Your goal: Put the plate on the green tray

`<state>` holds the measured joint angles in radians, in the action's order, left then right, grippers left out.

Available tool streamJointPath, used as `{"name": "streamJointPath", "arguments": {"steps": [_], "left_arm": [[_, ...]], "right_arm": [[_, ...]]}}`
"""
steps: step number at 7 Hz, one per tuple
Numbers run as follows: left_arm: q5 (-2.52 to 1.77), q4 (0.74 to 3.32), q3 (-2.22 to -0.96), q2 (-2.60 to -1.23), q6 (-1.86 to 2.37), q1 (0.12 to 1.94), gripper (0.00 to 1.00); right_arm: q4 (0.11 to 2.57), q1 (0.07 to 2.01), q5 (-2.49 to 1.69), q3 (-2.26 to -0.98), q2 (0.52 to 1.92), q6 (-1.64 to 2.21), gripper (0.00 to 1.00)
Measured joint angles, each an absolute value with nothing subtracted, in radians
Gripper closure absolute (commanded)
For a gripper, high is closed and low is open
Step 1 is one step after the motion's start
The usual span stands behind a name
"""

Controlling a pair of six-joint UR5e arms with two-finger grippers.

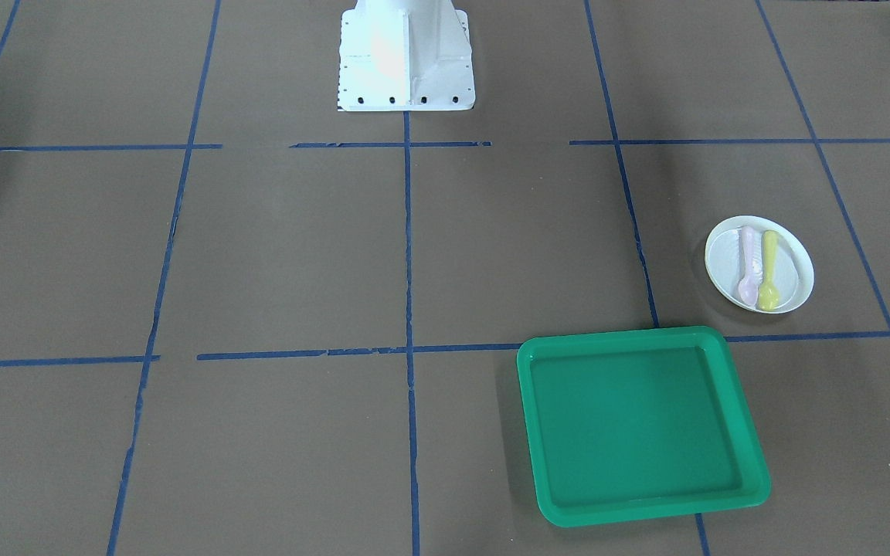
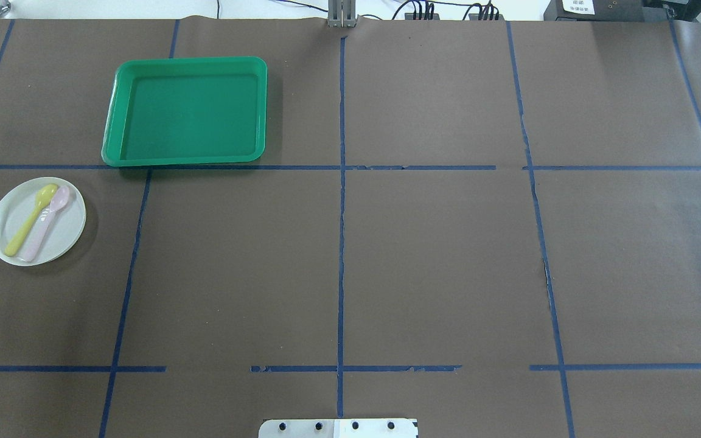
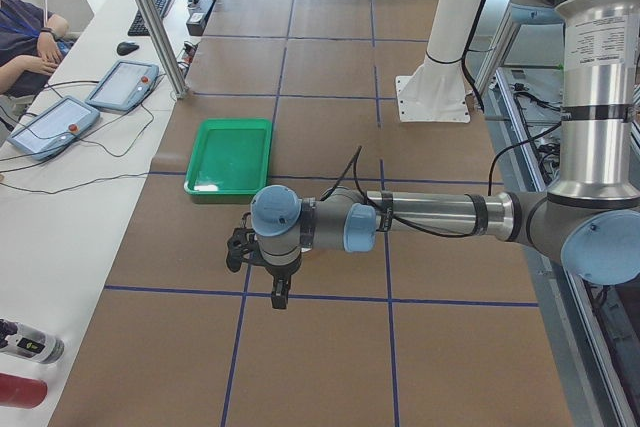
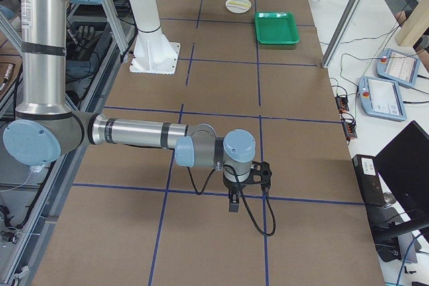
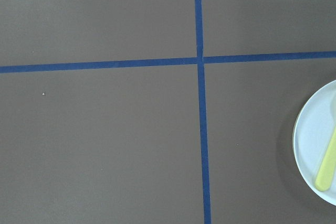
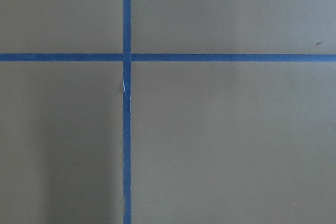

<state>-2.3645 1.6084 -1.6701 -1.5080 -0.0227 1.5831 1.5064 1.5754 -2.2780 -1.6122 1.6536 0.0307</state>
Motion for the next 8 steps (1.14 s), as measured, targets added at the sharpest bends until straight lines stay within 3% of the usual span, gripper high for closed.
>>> {"name": "streamJointPath", "arguments": {"steps": [3,8], "left_arm": [[-2.371,1.699,-1.656,-1.524,0.033,1.537,0.0],[-2.366,2.196,-1.45,-1.541,0.452,1.29,0.0]], "right_arm": [[1.506,1.575,-2.278,-1.611,1.654,0.031,0.0],[1.506,1.575,-2.278,-1.612,1.654,0.031,0.0]]}}
